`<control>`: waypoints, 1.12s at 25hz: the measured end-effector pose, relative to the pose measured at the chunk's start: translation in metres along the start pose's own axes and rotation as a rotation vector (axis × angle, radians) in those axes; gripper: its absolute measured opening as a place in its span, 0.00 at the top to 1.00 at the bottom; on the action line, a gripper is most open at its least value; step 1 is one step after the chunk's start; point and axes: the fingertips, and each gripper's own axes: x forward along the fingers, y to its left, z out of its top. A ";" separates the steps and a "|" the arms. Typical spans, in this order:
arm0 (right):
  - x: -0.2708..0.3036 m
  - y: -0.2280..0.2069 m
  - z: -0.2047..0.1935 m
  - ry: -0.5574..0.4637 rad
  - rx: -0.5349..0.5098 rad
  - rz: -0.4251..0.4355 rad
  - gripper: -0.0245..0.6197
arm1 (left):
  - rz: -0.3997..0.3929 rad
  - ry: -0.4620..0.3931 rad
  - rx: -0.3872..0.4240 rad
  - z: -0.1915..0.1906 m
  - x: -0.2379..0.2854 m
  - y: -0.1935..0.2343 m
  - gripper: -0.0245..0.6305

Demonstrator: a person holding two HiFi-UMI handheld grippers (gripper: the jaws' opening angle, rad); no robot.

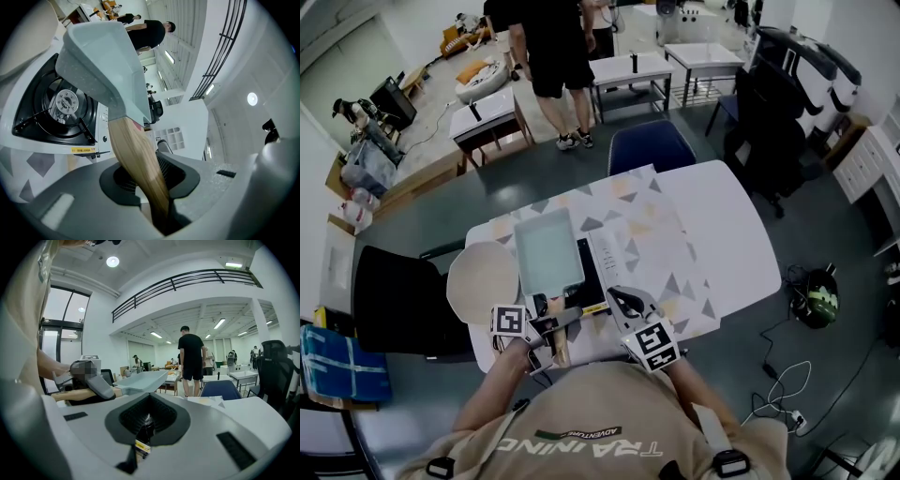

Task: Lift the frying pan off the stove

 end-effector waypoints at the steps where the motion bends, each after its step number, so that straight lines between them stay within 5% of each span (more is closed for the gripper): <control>1: 0.000 0.001 0.000 0.002 -0.001 0.003 0.97 | 0.002 -0.001 0.003 0.000 0.000 0.000 0.81; 28: 0.003 0.003 0.000 -0.008 0.000 0.017 0.97 | 0.007 -0.013 -0.010 0.002 -0.005 0.009 0.81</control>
